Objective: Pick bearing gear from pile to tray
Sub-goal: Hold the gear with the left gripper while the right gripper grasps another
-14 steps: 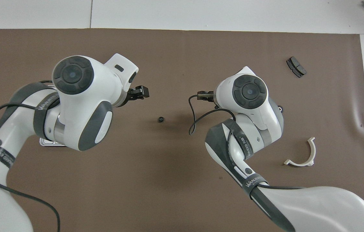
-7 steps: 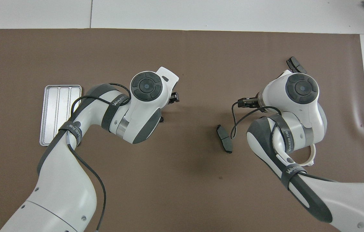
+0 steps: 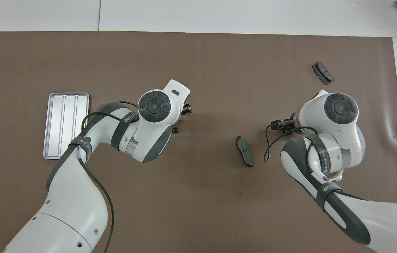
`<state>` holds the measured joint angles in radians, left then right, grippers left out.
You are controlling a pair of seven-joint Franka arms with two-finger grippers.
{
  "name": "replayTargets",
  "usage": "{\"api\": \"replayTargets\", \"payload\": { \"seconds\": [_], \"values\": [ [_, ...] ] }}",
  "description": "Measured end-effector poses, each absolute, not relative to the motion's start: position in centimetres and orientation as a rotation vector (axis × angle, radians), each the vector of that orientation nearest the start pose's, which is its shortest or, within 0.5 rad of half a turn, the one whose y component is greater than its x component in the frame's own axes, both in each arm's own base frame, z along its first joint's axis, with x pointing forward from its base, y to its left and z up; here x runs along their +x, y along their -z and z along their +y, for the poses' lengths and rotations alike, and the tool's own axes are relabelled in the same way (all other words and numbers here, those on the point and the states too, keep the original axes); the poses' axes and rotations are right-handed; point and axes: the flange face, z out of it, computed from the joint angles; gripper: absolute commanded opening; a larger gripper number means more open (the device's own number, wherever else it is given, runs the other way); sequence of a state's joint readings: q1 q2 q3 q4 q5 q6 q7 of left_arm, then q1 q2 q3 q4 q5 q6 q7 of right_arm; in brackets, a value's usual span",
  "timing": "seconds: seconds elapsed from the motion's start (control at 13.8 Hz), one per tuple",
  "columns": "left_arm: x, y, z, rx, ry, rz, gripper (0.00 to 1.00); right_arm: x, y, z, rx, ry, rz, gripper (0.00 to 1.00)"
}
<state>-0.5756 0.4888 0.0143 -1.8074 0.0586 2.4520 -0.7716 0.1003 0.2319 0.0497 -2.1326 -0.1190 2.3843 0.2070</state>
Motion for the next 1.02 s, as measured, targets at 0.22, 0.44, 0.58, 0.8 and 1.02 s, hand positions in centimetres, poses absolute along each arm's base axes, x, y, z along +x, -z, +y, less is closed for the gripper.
{"api": "replayTargets", "payload": {
  "seconds": [0.22, 0.44, 0.58, 0.8, 1.02],
  "values": [
    [56.2, -29.0, -35.4, -3.183, 0.248, -0.265, 0.79, 55.6, -29.9, 8.6, -3.198, 0.033, -0.036, 1.0],
    [55.9, -29.1, -35.5, -3.181, 0.237, -0.259, 0.71, 55.4, -29.5, 8.6, -3.186, 0.086, -0.041, 0.97],
    [55.6, -29.1, -35.6, -3.173, 0.218, -0.254, 0.66, 55.1, -29.0, 8.4, -3.181, 0.109, -0.07, 0.81],
    [55.1, -29.2, -35.9, -3.162, 0.185, -0.243, 0.6, 54.9, -28.6, 7.7, -3.183, 0.098, -0.083, 0.62],
    [54.7, -29.3, -36.2, -3.155, 0.163, -0.247, 0.54, 54.9, -28.6, 7.6, -3.183, 0.096, -0.083, 0.36]
  ]
}}
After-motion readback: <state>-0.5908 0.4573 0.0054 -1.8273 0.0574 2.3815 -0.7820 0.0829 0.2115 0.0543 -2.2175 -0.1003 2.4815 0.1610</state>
